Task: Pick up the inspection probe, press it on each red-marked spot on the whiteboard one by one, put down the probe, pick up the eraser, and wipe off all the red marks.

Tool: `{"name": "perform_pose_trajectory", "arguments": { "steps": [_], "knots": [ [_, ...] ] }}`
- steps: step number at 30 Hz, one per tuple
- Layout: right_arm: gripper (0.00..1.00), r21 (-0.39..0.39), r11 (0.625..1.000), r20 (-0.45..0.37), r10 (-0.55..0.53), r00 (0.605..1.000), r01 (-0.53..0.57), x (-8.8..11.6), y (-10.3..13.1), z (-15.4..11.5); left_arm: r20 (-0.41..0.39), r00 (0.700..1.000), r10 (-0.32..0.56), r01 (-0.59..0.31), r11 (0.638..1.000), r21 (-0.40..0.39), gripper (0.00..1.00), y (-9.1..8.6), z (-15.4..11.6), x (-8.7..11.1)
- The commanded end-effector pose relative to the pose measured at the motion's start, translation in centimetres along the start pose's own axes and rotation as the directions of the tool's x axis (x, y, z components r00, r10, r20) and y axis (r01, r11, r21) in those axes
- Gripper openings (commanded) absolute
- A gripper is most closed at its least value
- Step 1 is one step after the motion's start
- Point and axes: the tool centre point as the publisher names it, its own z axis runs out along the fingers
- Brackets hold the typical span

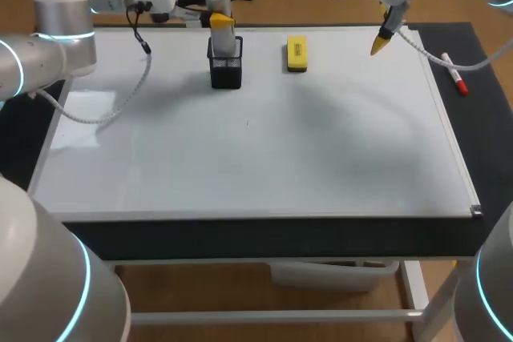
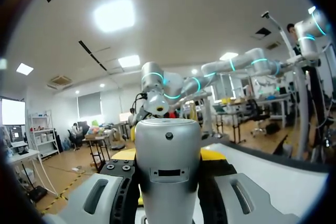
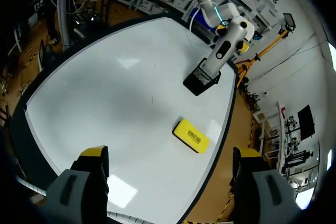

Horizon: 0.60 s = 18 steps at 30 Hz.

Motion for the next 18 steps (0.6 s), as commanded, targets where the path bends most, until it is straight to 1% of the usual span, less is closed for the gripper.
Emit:
{"name": "perform_pose_trajectory", "arguments": {
  "steps": [1, 7, 14, 18],
  "knots": [
    [1.00, 0.002, 1.000, -0.003, -0.002, 1.000, 0.002, 0.0, 0.0, -0.1, -0.005, 1.000, -0.006, 0.006, 1.000, 0.015, 0.00, 1.0, -0.1, -0.5],
    [1.00, 0.002, 1.000, -0.003, -0.002, 1.000, 0.002, 0.0, 0.0, -0.1, 0.005, 1.000, -0.014, 0.013, 1.000, 0.022, 0.00, 1.9, -0.4, -0.3],
    [1.00, 0.002, 1.000, -0.003, -0.002, 1.000, 0.002, 0.0, 0.0, -0.1, -0.010, 1.000, -0.014, 0.014, 1.000, 0.018, 0.00, 3.5, -0.5, -0.1],
    [1.00, 0.002, 1.000, -0.003, -0.002, 1.000, 0.002, 0.0, 0.0, -0.1, -0.010, 1.000, -0.021, 0.021, 1.000, 0.018, 0.00, 4.0, -0.6, 0.1]
  ]
}}
